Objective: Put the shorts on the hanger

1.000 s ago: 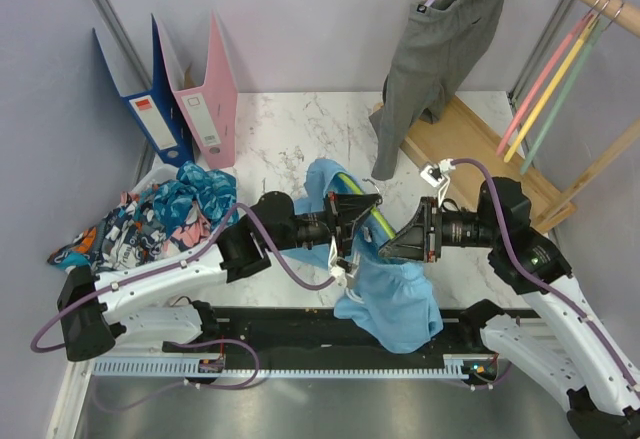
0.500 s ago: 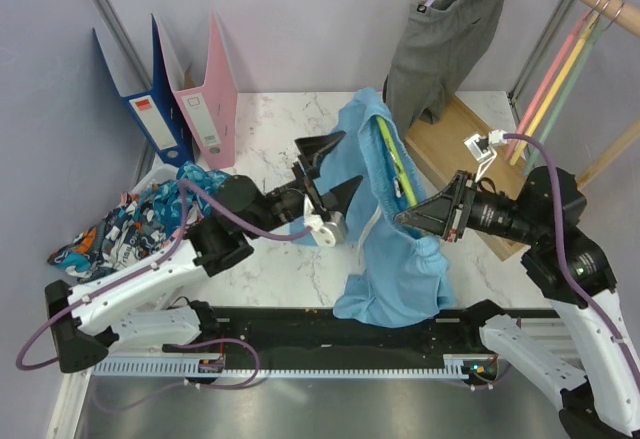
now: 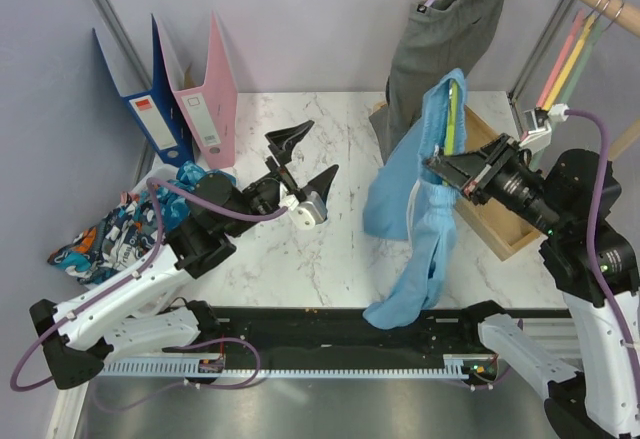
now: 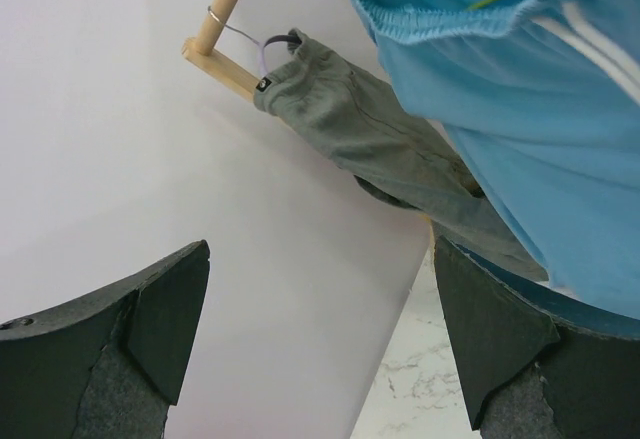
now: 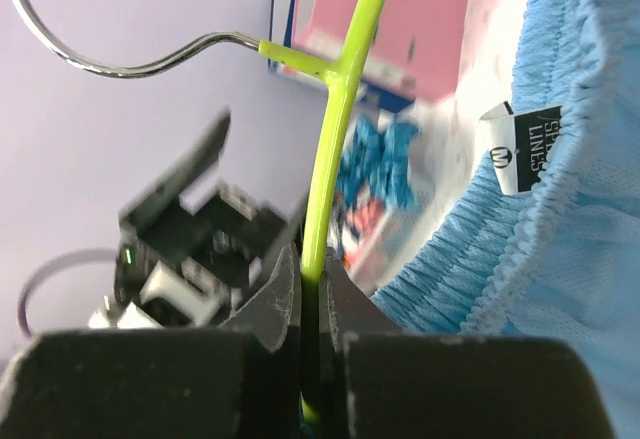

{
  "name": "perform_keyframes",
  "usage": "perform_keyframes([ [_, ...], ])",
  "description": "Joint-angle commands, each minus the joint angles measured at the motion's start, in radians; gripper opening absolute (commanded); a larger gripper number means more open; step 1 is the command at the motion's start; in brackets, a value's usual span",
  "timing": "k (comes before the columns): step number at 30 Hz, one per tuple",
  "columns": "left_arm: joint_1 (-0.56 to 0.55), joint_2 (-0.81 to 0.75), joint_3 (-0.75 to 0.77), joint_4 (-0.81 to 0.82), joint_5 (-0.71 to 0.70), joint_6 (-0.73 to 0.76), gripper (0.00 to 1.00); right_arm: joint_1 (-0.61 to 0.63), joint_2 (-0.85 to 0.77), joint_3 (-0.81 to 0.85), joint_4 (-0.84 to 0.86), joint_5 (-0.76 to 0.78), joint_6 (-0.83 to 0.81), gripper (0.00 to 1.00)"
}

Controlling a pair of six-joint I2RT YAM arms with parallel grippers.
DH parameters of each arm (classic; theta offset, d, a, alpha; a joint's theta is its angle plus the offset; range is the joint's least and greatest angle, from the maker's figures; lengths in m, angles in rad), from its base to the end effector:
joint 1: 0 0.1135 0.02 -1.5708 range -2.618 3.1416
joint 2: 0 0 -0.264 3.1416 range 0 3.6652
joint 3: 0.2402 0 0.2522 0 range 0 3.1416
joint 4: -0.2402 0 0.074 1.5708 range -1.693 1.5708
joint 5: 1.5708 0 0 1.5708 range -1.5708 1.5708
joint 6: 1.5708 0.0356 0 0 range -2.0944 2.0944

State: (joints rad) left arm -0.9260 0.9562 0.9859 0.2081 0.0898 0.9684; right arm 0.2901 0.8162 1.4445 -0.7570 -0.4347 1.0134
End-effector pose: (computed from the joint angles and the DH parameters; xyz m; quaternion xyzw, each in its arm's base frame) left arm 0.1280 -0.1755 0.4222 0.5220 0.3320 -0.0111 0.7856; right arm 0.0987 0.0451 0.4847 0.1264 0.7364 0.5198 0.4143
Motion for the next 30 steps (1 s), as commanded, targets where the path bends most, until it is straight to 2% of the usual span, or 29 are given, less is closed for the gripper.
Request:
perform_keyframes([
  [1, 0.004, -0.01, 0.013, -0.018, 0.031, -0.056, 0.99, -0.006, 0.006, 0.001, 0.263, 0.31, 0.132, 0.0],
  [5, 0.003, -0.011, 0.048, -0.044, 0.015, -0.074, 0.99, -0.008, 0.069, 0.017, 0.384, 0.531, 0.102, 0.0],
  [9, 0.004, -0.013, 0.05, -0.047, 0.022, -0.094, 0.99, -0.008, 0.167, 0.03, 0.578, 0.57, 0.074, 0.0],
  [14, 0.004, -0.031, 0.03, -0.047, 0.024, -0.1, 0.99, -0.006, 0.334, 0.145, 0.63, 0.672, 0.05, 0.0],
  [18, 0.004, -0.045, 0.014, -0.047, 0.022, -0.103, 0.99, -0.006, 0.421, 0.177, 0.79, 0.77, -0.021, 0.0],
  [30, 0.004, -0.083, -0.046, -0.033, 0.031, -0.096, 0.99, -0.009, 0.684, 0.41, 0.871, 0.984, -0.125, 0.0],
])
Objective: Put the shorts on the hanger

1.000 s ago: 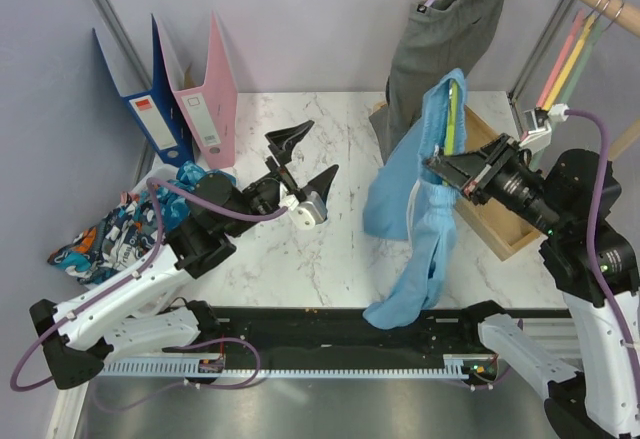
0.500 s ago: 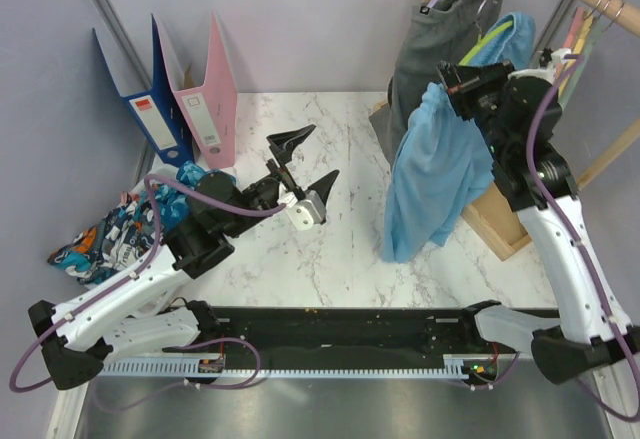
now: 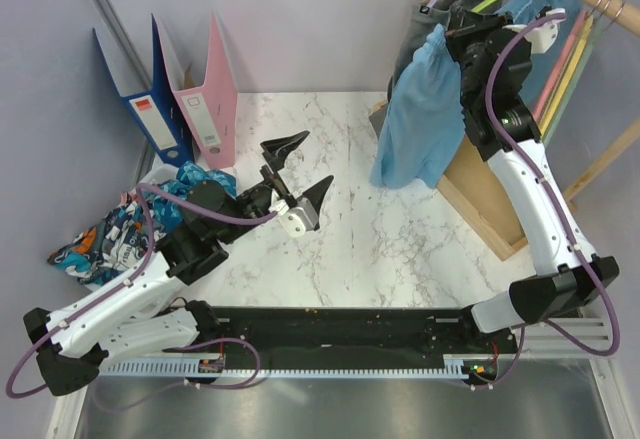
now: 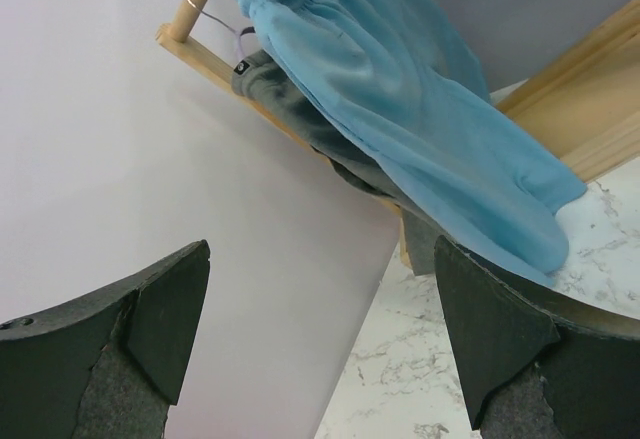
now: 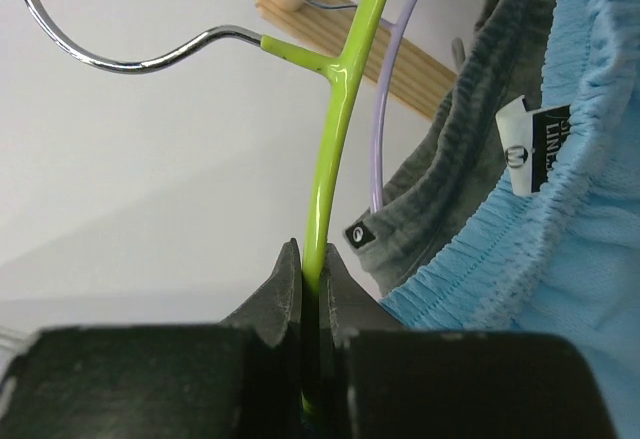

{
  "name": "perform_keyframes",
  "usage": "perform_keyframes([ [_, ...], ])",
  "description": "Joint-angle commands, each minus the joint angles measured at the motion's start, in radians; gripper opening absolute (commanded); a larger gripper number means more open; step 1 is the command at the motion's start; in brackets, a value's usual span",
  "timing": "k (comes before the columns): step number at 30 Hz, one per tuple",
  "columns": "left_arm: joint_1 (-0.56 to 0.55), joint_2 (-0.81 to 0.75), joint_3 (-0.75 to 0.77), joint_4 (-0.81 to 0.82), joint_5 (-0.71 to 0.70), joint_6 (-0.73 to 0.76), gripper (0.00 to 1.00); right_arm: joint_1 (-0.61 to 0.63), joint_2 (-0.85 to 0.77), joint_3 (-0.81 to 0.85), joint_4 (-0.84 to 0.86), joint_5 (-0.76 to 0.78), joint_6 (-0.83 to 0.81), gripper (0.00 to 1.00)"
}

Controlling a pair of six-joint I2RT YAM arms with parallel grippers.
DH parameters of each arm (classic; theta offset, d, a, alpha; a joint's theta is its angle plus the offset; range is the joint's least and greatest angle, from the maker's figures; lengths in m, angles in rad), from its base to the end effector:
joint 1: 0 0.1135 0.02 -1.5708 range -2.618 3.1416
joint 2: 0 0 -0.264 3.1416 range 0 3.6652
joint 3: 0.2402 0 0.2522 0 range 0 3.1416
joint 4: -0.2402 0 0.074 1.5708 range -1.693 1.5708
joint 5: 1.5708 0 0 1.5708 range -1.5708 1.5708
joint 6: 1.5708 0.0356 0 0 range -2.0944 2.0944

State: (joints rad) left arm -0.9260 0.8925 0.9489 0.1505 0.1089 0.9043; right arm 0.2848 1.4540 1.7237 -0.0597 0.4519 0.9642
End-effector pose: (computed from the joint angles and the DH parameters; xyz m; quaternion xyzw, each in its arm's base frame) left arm 0.1187 -0.1642 0.4152 0.5246 0.3502 -0.0427 0.7748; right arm 0.3048 0.0730 0.5209 0.3685 0.5200 0.3286 0.6970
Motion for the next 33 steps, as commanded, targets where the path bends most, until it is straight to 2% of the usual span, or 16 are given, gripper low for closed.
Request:
perform_keyframes([
  [1, 0.004, -0.021, -0.009, 0.024, 0.011, -0.031, 0.99, -0.006, 0.061, 0.148, 0.173, 0.103, -0.073, 0.0],
  [9, 0.006, -0.038, -0.032, 0.023, 0.005, -0.021, 0.99, -0.027, 0.158, 0.235, 0.146, 0.111, -0.032, 0.0],
  [18, 0.007, -0.055, -0.05, 0.004, 0.0, -0.005, 0.99, -0.076, 0.229, 0.273, 0.083, 0.011, 0.14, 0.0],
  [33, 0.013, -0.06, -0.062, -0.008, -0.002, 0.001, 0.99, -0.093, 0.379, 0.408, 0.063, 0.016, 0.188, 0.0],
])
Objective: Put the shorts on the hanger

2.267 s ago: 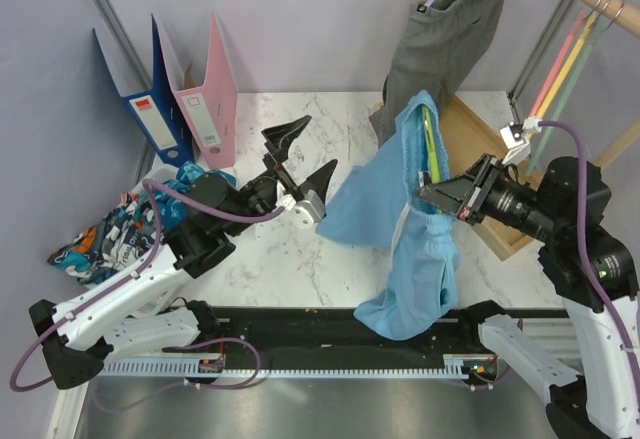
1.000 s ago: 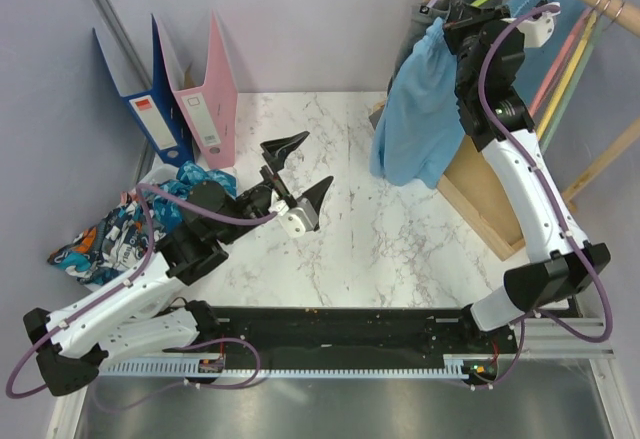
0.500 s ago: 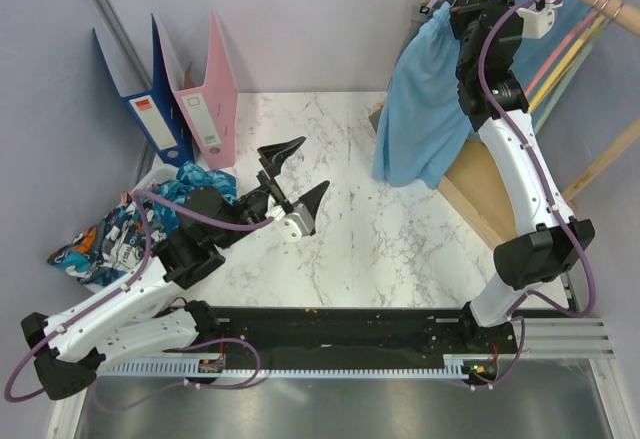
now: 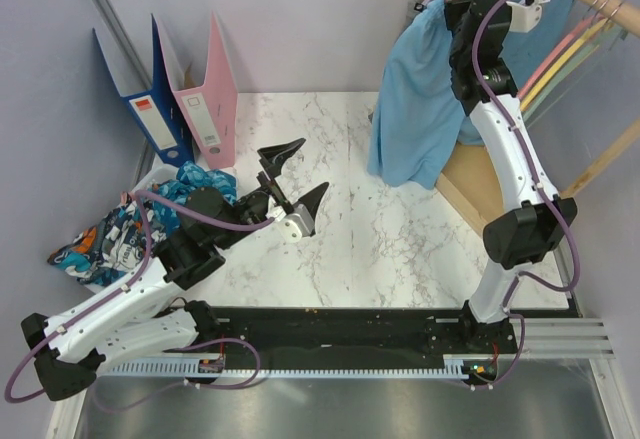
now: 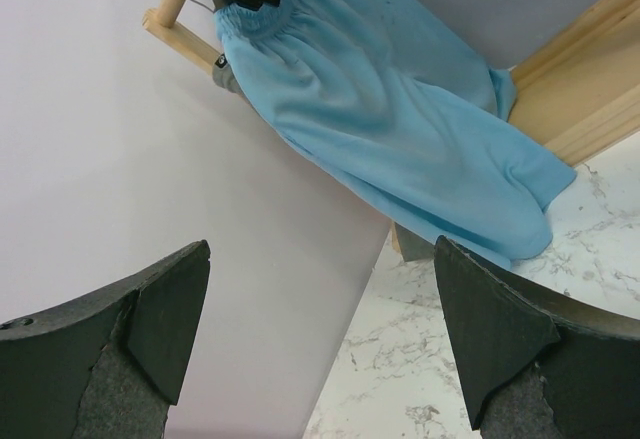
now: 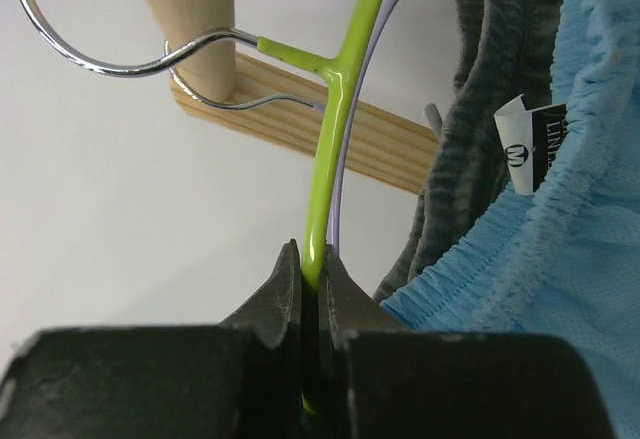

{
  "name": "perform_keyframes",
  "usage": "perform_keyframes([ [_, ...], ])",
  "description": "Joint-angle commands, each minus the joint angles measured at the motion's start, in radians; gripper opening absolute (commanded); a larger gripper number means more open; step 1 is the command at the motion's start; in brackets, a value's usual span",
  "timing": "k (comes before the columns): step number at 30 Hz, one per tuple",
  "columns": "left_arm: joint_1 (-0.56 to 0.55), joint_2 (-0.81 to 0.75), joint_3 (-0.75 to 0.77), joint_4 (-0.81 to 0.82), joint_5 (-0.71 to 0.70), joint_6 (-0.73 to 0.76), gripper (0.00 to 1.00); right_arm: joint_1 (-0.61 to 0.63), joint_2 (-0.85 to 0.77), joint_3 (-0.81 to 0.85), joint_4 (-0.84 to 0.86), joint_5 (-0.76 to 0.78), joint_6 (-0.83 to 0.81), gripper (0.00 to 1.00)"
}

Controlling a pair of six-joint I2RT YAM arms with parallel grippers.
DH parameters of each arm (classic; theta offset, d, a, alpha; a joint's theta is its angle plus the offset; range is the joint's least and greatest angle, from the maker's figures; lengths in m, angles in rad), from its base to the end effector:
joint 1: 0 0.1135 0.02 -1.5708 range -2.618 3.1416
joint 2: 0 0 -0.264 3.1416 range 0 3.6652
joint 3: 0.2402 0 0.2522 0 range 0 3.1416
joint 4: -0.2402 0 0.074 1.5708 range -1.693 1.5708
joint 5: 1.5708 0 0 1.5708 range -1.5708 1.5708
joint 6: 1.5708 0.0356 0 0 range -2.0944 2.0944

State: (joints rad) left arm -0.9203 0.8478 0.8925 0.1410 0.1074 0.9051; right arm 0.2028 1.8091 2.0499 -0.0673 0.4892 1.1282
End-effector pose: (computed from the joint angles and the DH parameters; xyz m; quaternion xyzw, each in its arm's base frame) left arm 0.1150 -0.1574 0.4025 0.5297 0.3573 -0.0401 0.7682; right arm 0.4047 0.0661 0.5049 0.4445 0.4756 0.3362 0.6806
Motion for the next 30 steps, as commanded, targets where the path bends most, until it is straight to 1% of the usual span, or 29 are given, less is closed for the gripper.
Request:
perform_keyframes([
  [1, 0.009, -0.015, -0.004, -0.006, 0.0, -0.003, 0.99, -0.016, 0.032, 0.088, 0.07, -0.024, 0.028, 0.0],
  [5, 0.02, -0.007, -0.004, -0.012, -0.008, -0.023, 0.99, -0.022, 0.053, 0.101, 0.075, -0.032, 0.018, 0.01],
  [6, 0.021, -0.006, -0.006, -0.012, -0.008, -0.029, 0.99, -0.022, 0.055, 0.101, 0.075, -0.037, 0.01, 0.05],
  [7, 0.026, -0.006, -0.004, -0.012, -0.006, -0.031, 0.99, -0.023, 0.053, 0.095, 0.075, -0.049, 0.008, 0.12],
  [8, 0.029, -0.004, -0.006, -0.009, -0.003, -0.034, 0.99, -0.022, 0.042, 0.073, 0.075, -0.052, 0.01, 0.3],
  [10, 0.038, -0.004, -0.01, -0.003, 0.0, -0.047, 0.99, -0.022, 0.027, 0.049, 0.081, -0.061, 0.012, 0.55],
  [11, 0.043, -0.006, -0.013, -0.001, 0.0, -0.052, 0.99, -0.023, 0.007, 0.027, 0.086, -0.066, 0.005, 0.73],
  [12, 0.047, -0.006, -0.015, 0.0, 0.0, -0.061, 0.99, -0.022, -0.005, 0.015, 0.093, -0.07, -0.01, 0.81],
  [13, 0.055, -0.006, -0.02, 0.002, 0.0, -0.066, 0.99, -0.023, -0.025, 0.0, 0.107, -0.086, -0.024, 0.97],
  [16, 0.072, -0.006, -0.024, 0.005, 0.002, -0.09, 0.99, -0.023, -0.056, -0.022, 0.11, -0.107, -0.063, 0.98],
  [22, 0.113, -0.001, -0.024, 0.022, -0.005, -0.14, 0.99, -0.013, -0.191, -0.145, 0.097, -0.118, -0.122, 0.98],
  [23, 0.121, 0.0, -0.024, 0.023, -0.005, -0.147, 0.99, -0.01, -0.203, -0.174, 0.093, -0.12, -0.152, 0.98],
  [30, 0.158, -0.015, -0.044, 0.02, -0.005, -0.184, 0.99, 0.03, -0.339, -0.304, 0.032, -0.135, -0.237, 0.98],
])
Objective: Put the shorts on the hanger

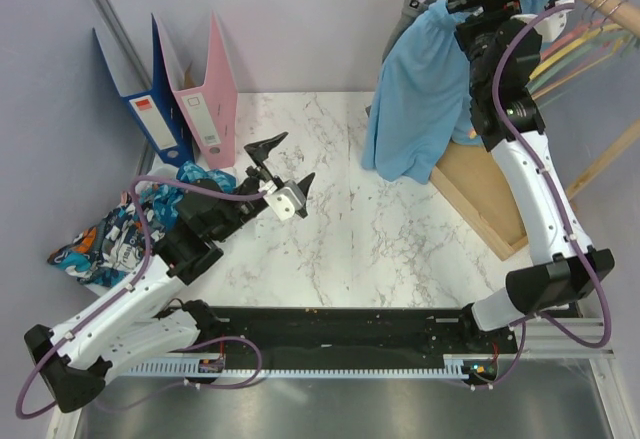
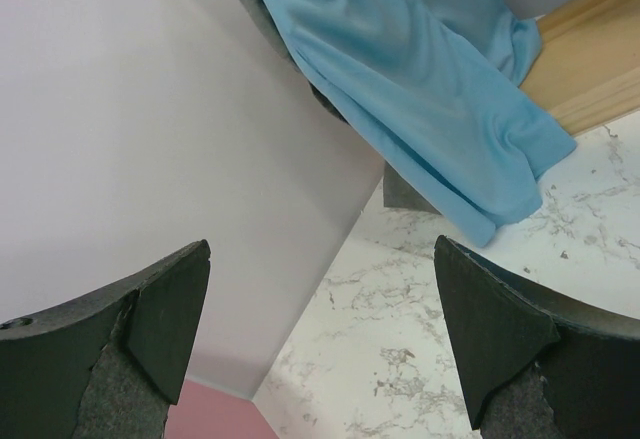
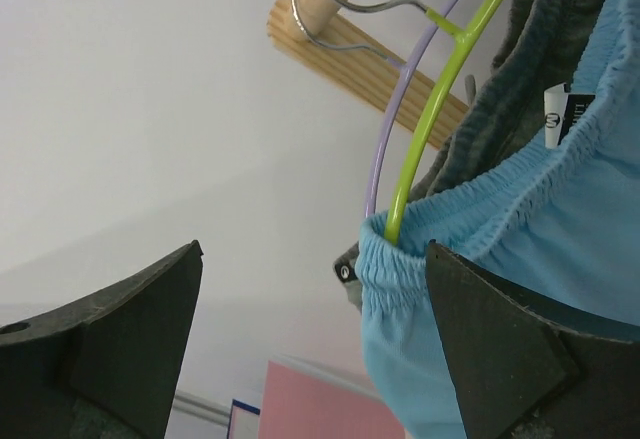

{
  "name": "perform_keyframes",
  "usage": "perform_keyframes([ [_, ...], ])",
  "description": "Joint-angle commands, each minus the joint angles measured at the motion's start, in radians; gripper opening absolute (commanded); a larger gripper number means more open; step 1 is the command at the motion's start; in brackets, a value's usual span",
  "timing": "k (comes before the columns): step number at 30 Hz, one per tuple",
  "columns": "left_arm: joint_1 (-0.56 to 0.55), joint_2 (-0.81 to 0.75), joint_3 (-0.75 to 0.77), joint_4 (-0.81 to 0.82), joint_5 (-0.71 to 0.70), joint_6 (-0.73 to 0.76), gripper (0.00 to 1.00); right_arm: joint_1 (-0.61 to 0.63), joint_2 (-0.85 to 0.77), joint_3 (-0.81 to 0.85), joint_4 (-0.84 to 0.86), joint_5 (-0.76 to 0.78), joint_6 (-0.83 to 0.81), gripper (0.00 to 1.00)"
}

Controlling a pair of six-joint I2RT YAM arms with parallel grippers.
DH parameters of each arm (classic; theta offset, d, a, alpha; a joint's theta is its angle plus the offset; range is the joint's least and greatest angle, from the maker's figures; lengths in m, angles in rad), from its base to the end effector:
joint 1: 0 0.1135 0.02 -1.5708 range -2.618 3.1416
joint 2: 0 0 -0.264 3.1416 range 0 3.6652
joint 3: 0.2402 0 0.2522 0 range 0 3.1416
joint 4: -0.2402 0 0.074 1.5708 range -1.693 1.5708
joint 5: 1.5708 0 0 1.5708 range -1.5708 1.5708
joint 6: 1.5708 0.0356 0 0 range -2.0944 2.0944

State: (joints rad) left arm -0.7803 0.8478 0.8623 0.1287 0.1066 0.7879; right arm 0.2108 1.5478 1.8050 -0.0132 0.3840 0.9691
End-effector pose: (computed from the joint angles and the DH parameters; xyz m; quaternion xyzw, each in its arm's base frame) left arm 0.1378 -0.1418 0.3906 0.4902 0.4344 -0.0320 0.7549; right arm 0.3347 0.0580 0.5236 0.3634 0.5059 0.3326 0.7081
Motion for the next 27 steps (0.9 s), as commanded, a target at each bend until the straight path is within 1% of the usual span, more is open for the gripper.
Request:
perform_keyframes([
  [1, 0.03, -0.018, -0.017, 0.029, -0.004, -0.073, 0.99, 0.033, -0.11, -0.074, -0.021, -0.051, -0.093, 0.98],
  [3, 0.047, -0.018, -0.011, 0.019, -0.008, -0.111, 0.99, 0.048, -0.143, -0.12, -0.008, -0.083, -0.169, 0.98],
  [5, 0.081, -0.023, 0.001, -0.013, -0.015, -0.147, 0.99, 0.067, -0.199, -0.176, 0.007, -0.19, -0.222, 0.98],
  [6, 0.107, -0.024, 0.007, -0.032, -0.018, -0.192, 0.99, 0.076, -0.218, -0.193, 0.007, -0.247, -0.284, 0.98],
  [7, 0.121, -0.027, 0.015, -0.052, -0.022, -0.211, 0.99, 0.081, -0.25, -0.205, 0.006, -0.307, -0.318, 0.98],
  [8, 0.133, -0.027, 0.029, -0.102, -0.021, -0.231, 0.99, 0.088, -0.264, -0.217, 0.005, -0.45, -0.357, 0.98],
  [9, 0.145, -0.026, 0.038, -0.122, -0.025, -0.265, 0.99, 0.099, -0.276, -0.219, -0.016, -0.506, -0.403, 0.98],
  [10, 0.17, -0.027, 0.049, -0.165, -0.027, -0.285, 0.99, 0.128, -0.296, -0.22, -0.071, -0.566, -0.482, 0.98],
  [11, 0.186, -0.03, 0.069, -0.231, -0.018, -0.323, 0.99, 0.142, -0.305, -0.225, -0.106, -0.683, -0.538, 0.98],
  [12, 0.205, -0.033, 0.078, -0.262, -0.007, -0.338, 0.99, 0.157, -0.314, -0.226, -0.155, -0.72, -0.584, 0.98],
  [13, 0.238, -0.038, 0.09, -0.302, 0.013, -0.354, 0.99, 0.18, -0.331, -0.233, -0.247, -0.761, -0.677, 0.98],
  [14, 0.256, -0.039, 0.113, -0.339, 0.015, -0.363, 0.99, 0.186, -0.341, -0.255, -0.292, -0.784, -0.714, 0.98],
  [15, 0.269, -0.036, 0.13, -0.439, 0.007, -0.365, 0.99, 0.191, -0.348, -0.271, -0.335, -0.877, -0.766, 0.98],
  [16, 0.289, -0.021, 0.15, -0.495, -0.046, -0.368, 0.99, 0.197, -0.36, -0.294, -0.446, -0.914, -0.843, 0.98],
  [17, 0.3, -0.009, 0.206, -0.558, -0.071, -0.369, 0.99, 0.205, -0.368, -0.309, -0.506, -0.933, -0.951, 0.98],
  [18, 0.324, 0.011, 0.237, -0.706, -0.088, -0.377, 0.99, 0.213, -0.377, -0.326, -0.621, -0.982, -1.031, 0.98],
  [19, 0.344, 0.029, 0.268, -0.768, -0.099, -0.389, 0.99, 0.216, -0.383, -0.363, -0.675, -0.987, -1.084, 0.98],
  [20, 0.369, 0.03, 0.318, -0.834, -0.073, -0.4, 0.99, 0.217, -0.388, -0.386, -0.721, -0.99, -1.168, 0.98],
  [21, 0.416, 0.03, 0.337, -0.884, -0.041, -0.407, 0.99, 0.222, -0.394, -0.41, -0.808, -1.004, -1.213, 0.98],
  [22, 0.438, 0.027, 0.36, -0.976, 0.011, -0.415, 0.99, 0.226, -0.408, -0.465, -0.838, -0.993, -1.242, 0.98],
  [24, 0.498, 0.023, 0.372, -1.067, 0.053, -0.427, 0.99, 0.229, -0.434, -0.527, -0.895, -0.975, -1.319, 0.98],
  [25, 0.518, 0.019, 0.369, -1.134, 0.032, -0.434, 0.99, 0.231, -0.442, -0.588, -0.903, -0.935, -1.346, 0.98],
  [27, 0.552, -0.004, 0.333, -1.198, 0.005, -0.432, 0.99, 0.234, -0.46, -0.636, -0.932, -0.903, -1.414, 0.98],
])
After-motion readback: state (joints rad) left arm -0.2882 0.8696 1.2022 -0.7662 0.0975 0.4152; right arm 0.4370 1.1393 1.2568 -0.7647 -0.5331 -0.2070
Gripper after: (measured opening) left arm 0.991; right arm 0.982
